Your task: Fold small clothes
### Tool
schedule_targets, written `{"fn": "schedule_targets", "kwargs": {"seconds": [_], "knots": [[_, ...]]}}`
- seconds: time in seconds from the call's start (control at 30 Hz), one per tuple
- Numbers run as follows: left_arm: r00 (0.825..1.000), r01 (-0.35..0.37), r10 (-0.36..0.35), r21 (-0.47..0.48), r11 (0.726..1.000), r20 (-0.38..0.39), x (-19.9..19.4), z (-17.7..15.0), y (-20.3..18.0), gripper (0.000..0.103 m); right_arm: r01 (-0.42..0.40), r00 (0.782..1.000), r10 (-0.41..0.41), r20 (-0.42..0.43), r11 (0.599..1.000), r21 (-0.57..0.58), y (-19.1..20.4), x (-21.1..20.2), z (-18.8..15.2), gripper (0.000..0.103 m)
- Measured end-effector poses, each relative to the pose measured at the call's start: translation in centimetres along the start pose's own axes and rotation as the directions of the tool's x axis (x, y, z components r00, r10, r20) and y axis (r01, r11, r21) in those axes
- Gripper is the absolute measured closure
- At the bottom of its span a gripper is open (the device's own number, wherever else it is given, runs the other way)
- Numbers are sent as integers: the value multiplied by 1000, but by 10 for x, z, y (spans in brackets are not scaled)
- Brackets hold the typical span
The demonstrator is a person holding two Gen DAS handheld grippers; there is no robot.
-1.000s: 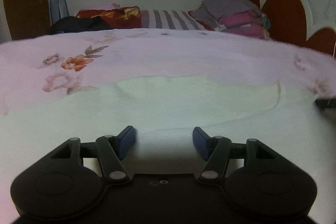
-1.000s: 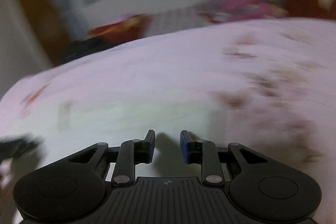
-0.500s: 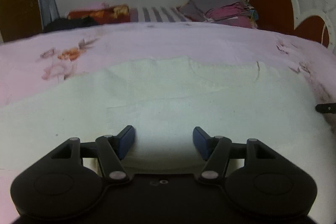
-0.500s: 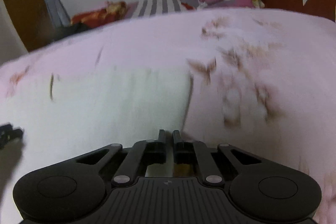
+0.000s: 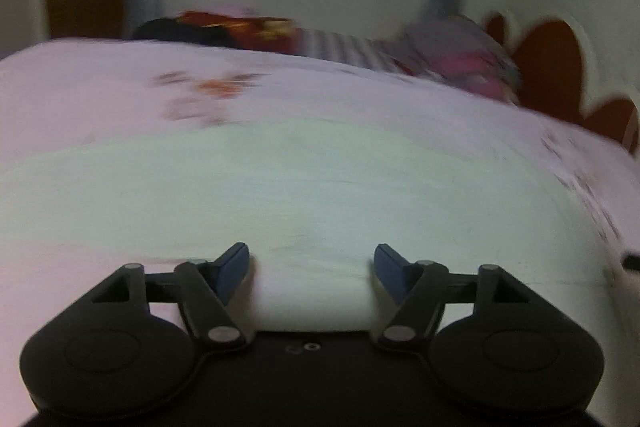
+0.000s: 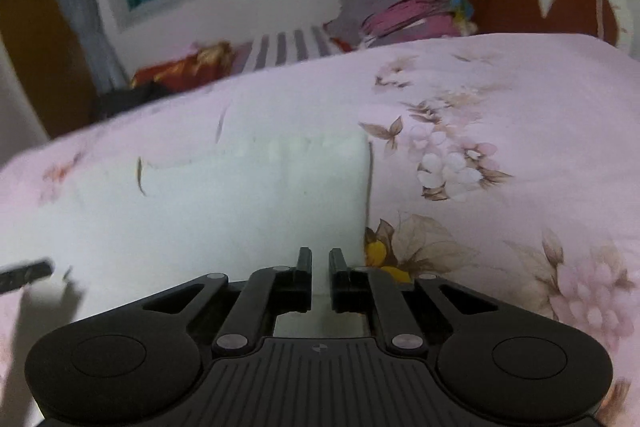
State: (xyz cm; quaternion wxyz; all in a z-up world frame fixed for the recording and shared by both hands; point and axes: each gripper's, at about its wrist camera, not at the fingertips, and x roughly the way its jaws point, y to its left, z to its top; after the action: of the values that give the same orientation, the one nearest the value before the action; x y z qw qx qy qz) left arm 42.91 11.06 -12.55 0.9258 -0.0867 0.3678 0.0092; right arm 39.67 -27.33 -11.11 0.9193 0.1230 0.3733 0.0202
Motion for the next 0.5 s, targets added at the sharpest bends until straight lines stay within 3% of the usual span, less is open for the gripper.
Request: {"fn": "schedule_targets", "kwargs": {"seconds": [0.07, 0.1, 0.13, 0.17, 0.23, 0.3, 0.4, 0.5], "knots": [[999, -48, 49, -75, 996, 13, -15, -3, 40, 33, -20, 1000, 21, -7, 999, 46, 2, -3, -3, 94], [995, -89, 93, -121, 989, 22, -25, -5, 64, 30, -33, 999, 34, -15, 997, 63, 3, -4, -5, 81], [990, -130, 138, -164, 978, 37, -33, -7, 86, 27, -33, 999, 35, -23, 997, 74, 7, -5, -7, 57], [980, -173, 190, -216, 961, 57, -42, -9, 111, 18, -26, 999, 28, -20, 996, 83, 10, -7, -10, 48], [960, -232, 272, -348, 908, 71, -58, -12, 165, 14, -38, 999, 38, 2, 995, 90, 17, -11, -14, 45], [957, -228, 287, -481, 847, 51, -67, -13, 217, 20, -62, 998, 61, 12, 992, 108, 24, -14, -15, 45], [966, -163, 254, -640, 751, 53, -68, -14, 277, 32, -45, 999, 42, 28, 993, 111, 35, -14, -14, 46], [971, -81, 220, -750, 657, 88, -63, -15, 314, 35, -10, 1000, 8, 14, 992, 128, 44, -11, -9, 46]]}}
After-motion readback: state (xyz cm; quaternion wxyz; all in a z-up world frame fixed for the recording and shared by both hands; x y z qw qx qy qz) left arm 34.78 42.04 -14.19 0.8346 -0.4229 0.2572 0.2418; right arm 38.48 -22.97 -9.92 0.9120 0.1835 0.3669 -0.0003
